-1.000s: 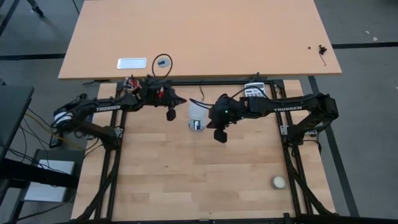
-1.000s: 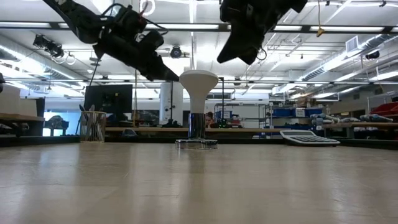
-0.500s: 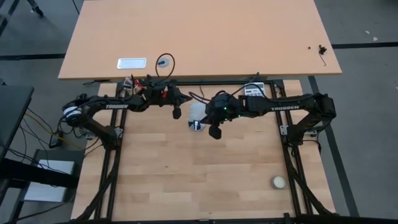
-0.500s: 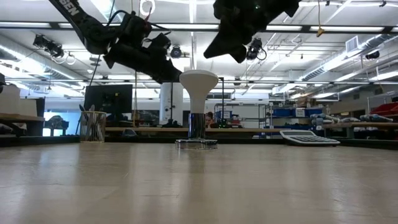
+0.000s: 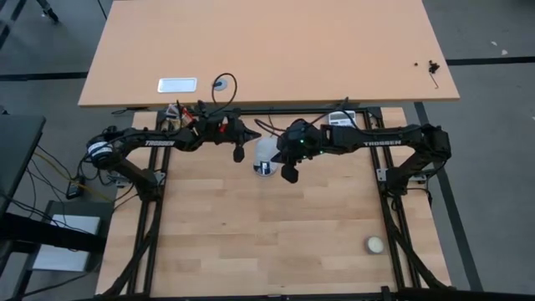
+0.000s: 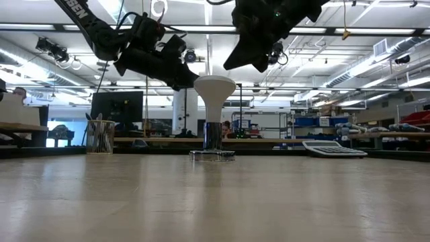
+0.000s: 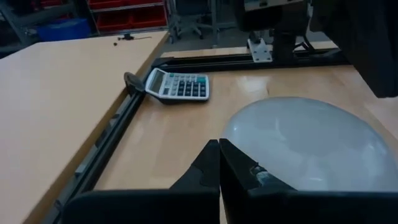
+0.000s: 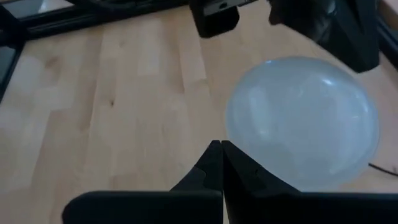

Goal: Screw lightbulb
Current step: Remove the white lightbulb from the silver lamp

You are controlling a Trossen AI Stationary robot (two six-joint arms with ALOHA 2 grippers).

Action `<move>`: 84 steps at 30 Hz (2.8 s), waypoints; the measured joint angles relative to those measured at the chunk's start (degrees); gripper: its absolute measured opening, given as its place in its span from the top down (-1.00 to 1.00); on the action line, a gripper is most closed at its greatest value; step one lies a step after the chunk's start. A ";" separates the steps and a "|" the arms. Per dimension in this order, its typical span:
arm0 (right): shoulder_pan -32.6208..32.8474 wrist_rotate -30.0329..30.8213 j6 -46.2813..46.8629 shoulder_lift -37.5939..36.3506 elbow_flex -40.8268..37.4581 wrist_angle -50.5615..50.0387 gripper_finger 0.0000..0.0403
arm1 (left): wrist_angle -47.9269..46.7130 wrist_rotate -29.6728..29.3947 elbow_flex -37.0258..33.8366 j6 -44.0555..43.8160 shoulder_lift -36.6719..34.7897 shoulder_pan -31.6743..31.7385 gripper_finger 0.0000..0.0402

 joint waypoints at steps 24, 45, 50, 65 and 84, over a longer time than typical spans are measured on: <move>-3.15 -3.00 -0.09 2.78 -0.04 -0.09 0.96 | -2.05 2.68 0.07 -0.89 -0.19 -0.35 1.00; -5.45 -0.93 -1.16 2.45 0.04 -2.19 0.96 | -14.24 4.55 0.00 -1.23 -5.55 -1.04 1.00; -6.16 2.69 -1.47 2.43 0.00 -3.25 0.96 | -15.38 4.93 0.00 -1.57 -5.68 -2.59 1.00; -9.42 6.79 -3.55 0.34 -0.07 -2.87 0.96 | -14.90 1.78 -0.17 -1.75 -6.97 -8.00 1.00; -0.77 0.50 -2.43 -3.25 -0.04 -3.84 0.96 | -6.25 1.81 -0.09 -5.74 -8.44 0.90 1.00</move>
